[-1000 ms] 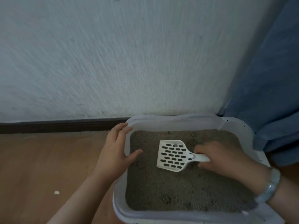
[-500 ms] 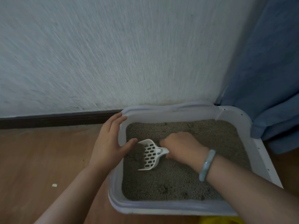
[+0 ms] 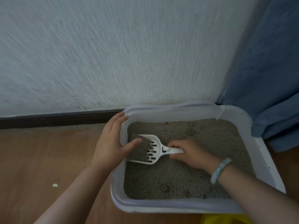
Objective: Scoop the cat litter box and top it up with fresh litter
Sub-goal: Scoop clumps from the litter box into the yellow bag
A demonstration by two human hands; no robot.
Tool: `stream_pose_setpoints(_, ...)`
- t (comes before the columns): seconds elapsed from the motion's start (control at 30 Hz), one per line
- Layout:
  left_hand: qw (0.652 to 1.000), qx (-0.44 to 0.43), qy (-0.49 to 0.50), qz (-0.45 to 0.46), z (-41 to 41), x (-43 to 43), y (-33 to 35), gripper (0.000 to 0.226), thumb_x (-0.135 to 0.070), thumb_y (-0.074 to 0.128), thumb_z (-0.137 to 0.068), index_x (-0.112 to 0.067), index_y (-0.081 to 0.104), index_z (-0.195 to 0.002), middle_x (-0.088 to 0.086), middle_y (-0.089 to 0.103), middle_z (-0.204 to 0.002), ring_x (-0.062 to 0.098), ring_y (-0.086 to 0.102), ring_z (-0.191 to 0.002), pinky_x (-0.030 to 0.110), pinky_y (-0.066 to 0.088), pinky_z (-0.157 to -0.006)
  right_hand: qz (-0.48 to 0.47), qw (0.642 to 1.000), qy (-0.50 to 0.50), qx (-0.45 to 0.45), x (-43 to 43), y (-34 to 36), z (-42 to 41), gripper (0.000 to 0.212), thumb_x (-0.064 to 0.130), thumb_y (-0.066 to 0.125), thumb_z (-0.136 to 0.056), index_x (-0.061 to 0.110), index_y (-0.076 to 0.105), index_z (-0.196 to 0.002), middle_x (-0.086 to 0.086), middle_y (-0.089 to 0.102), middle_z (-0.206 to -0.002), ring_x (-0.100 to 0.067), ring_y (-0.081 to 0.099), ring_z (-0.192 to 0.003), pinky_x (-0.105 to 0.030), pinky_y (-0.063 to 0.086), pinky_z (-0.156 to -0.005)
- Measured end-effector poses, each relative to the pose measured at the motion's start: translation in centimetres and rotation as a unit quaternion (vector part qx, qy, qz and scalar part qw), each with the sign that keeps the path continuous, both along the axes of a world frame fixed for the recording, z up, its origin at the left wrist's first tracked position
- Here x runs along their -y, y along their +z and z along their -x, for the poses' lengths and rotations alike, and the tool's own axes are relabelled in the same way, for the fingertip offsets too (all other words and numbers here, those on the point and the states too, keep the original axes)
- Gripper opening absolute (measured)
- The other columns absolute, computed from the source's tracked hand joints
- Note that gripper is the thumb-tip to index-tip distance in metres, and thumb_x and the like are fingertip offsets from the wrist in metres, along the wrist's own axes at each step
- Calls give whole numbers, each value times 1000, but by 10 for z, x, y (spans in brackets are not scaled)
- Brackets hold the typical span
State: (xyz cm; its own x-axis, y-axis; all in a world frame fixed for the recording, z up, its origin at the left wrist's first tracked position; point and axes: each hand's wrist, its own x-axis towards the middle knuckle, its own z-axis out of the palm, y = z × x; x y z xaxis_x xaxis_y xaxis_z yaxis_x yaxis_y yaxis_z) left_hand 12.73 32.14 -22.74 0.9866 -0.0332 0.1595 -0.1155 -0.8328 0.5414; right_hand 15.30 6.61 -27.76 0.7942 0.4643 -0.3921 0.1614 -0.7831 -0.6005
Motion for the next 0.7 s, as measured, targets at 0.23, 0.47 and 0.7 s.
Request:
stream_pose_setpoints(0.23,1000,1,-9,-19,2,1,3,81,-57,65,-72,-21,36,-139,-8,32,-149,3,30,-133,24,29,-103,-2,998,-35,50,22,10,8,24,41,64,-84,39,58,-107,16,64,-97,-8,58,-85,-35,50,-77)
stream_pose_setpoints(0.47,1000,-5,-14,-27,4,3,6,83,-50,69,-75,-21,30,-143,-6,26,-153,5,28,-134,28,31,-102,3,997,-31,68,41,25,16,22,38,66,-83,36,59,-104,16,61,-96,-9,55,-88,-36,48,-80)
stream_pose_setpoints(0.7,997,-35,-8,-64,6,6,9,86,-46,71,-76,-16,28,-145,2,21,-156,21,29,-139,39,31,-108,34,996,-52,68,67,43,33,21,35,66,-84,35,60,-103,12,62,-97,-9,56,-88,-32,47,-77)
